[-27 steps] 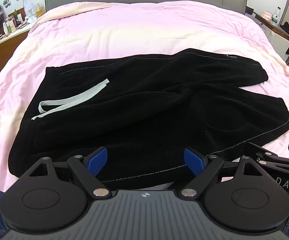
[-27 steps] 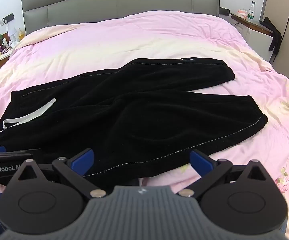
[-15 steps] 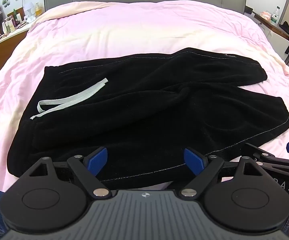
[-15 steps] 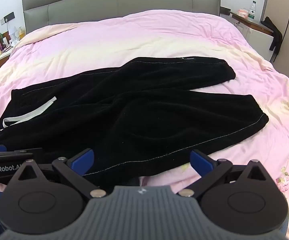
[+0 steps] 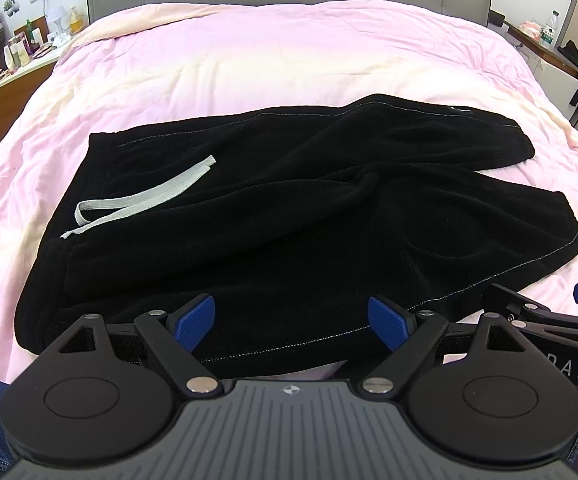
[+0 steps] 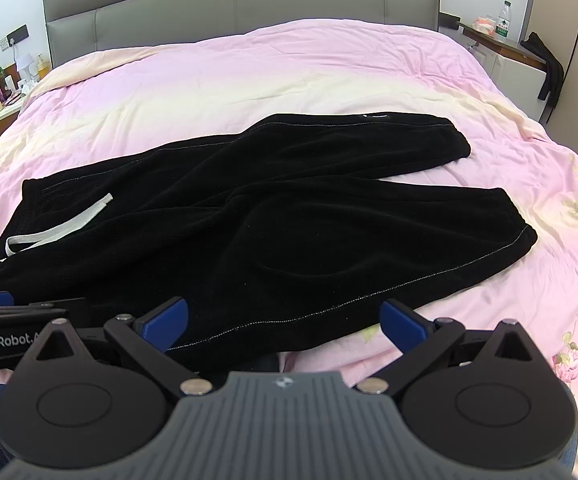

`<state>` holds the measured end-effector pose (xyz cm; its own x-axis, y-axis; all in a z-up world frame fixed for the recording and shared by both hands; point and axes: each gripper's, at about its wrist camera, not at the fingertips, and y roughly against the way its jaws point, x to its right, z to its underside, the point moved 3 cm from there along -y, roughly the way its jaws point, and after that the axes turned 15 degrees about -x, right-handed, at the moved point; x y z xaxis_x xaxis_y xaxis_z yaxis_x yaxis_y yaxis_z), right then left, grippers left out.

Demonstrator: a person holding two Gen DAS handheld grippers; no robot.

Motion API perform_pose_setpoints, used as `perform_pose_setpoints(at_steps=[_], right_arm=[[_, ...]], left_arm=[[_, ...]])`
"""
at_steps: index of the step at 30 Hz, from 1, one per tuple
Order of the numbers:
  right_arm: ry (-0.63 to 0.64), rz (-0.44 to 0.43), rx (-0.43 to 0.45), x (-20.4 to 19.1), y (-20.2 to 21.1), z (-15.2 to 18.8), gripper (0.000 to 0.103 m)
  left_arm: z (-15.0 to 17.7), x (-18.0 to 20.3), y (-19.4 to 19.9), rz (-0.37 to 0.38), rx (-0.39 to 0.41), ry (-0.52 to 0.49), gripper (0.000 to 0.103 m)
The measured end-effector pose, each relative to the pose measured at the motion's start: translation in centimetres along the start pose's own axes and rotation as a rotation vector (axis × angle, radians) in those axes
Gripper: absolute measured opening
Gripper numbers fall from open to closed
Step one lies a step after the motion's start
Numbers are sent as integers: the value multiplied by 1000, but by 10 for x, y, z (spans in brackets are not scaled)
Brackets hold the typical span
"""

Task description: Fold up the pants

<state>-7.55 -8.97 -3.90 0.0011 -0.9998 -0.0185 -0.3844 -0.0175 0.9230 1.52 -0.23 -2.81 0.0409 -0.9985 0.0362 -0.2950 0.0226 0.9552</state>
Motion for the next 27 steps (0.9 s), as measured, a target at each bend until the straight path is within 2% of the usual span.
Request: perform_pose_setpoints(at_steps=[27], right_arm=[[0, -1, -2, 2, 2, -1, 98]], left_arm=[[0, -1, -1, 3, -5, 2, 101]])
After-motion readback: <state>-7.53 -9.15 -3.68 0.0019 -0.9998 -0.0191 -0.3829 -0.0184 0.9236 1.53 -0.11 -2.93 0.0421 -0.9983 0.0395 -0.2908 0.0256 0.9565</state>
